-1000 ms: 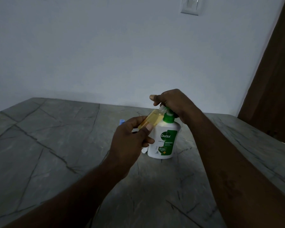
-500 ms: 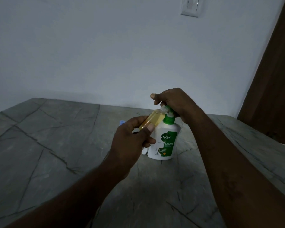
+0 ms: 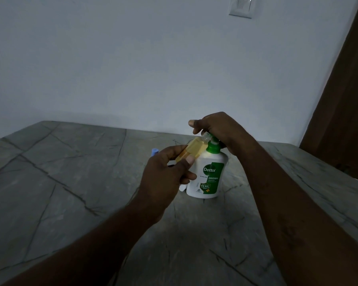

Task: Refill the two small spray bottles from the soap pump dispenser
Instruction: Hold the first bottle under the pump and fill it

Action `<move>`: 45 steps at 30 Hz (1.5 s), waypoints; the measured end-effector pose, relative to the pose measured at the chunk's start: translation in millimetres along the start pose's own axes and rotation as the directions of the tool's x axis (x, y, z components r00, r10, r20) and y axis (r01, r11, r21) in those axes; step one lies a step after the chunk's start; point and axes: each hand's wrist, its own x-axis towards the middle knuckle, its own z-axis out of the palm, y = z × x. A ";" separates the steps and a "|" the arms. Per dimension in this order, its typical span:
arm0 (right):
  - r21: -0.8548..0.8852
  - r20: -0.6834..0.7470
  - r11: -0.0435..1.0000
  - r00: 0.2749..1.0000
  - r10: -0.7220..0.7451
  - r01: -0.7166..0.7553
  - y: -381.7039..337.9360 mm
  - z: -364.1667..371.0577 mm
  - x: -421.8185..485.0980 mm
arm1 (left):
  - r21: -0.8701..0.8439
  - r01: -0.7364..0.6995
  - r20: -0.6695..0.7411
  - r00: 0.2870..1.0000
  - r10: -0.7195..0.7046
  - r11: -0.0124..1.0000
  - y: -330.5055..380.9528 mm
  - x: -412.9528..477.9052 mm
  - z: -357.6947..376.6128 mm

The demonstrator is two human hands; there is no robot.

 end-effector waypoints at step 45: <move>0.000 0.008 1.000 1.000 -0.026 0.026 -4.1 -4.2 -1.9 | -0.052 0.043 0.030 0.999 -0.041 0.998 2.5 -1.7 2.2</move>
